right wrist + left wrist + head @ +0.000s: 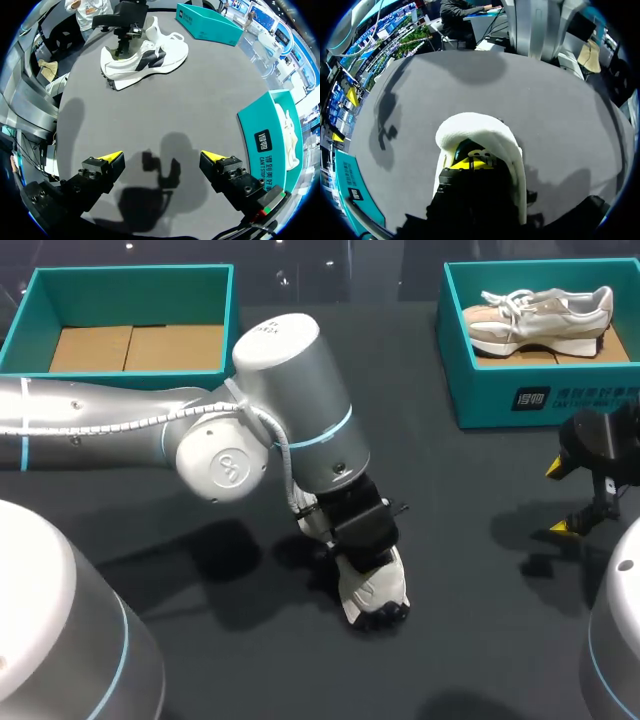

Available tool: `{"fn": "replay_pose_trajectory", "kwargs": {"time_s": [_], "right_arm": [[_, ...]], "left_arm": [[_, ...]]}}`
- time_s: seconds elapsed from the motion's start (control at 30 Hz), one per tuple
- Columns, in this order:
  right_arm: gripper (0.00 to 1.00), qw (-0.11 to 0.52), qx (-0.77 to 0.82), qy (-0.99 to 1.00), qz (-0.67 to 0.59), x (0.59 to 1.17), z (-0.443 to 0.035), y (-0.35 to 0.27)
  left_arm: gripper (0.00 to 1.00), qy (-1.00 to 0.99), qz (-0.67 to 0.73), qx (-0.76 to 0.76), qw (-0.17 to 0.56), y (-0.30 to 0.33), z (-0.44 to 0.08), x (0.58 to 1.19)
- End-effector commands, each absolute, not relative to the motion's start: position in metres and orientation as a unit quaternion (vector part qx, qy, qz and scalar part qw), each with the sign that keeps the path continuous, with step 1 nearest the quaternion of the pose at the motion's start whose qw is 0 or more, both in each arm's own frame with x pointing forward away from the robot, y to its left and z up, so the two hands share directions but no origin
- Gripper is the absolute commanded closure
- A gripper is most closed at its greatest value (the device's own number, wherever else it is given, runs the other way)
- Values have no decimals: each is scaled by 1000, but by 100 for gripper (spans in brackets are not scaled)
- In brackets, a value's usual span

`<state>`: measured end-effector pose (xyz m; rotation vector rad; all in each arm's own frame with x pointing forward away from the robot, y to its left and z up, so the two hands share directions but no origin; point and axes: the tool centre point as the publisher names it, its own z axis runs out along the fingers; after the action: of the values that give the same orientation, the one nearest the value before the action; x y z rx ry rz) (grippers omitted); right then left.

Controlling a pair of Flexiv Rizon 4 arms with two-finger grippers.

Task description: Take the shoe out of the shoebox, open the shoe tongue, remove and reinsert the insole, then place the shoe into the shoebox

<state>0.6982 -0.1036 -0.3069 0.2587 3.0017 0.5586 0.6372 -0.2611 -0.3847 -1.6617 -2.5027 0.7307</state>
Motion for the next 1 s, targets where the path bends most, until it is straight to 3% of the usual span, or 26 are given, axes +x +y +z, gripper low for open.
{"fn": "replay_pose_trajectory", "kwargs": {"time_s": [0.03,0.17,0.47,0.7,1.0], "right_arm": [[0,40,85,979,180,697,-307,-103],[0,40,85,979,180,697,-307,-103],[0,40,85,979,180,697,-307,-103],[0,40,85,979,180,697,-307,-103],[0,40,85,979,180,697,-307,-103]], "left_arm": [[100,-802,243,-544,44,-275,-381,635],[100,-798,237,-551,48,-281,-379,626],[100,-854,147,-498,43,-269,-428,612],[100,-884,94,-457,28,-233,-451,641],[100,-899,76,-431,2,-200,-428,681]]}}
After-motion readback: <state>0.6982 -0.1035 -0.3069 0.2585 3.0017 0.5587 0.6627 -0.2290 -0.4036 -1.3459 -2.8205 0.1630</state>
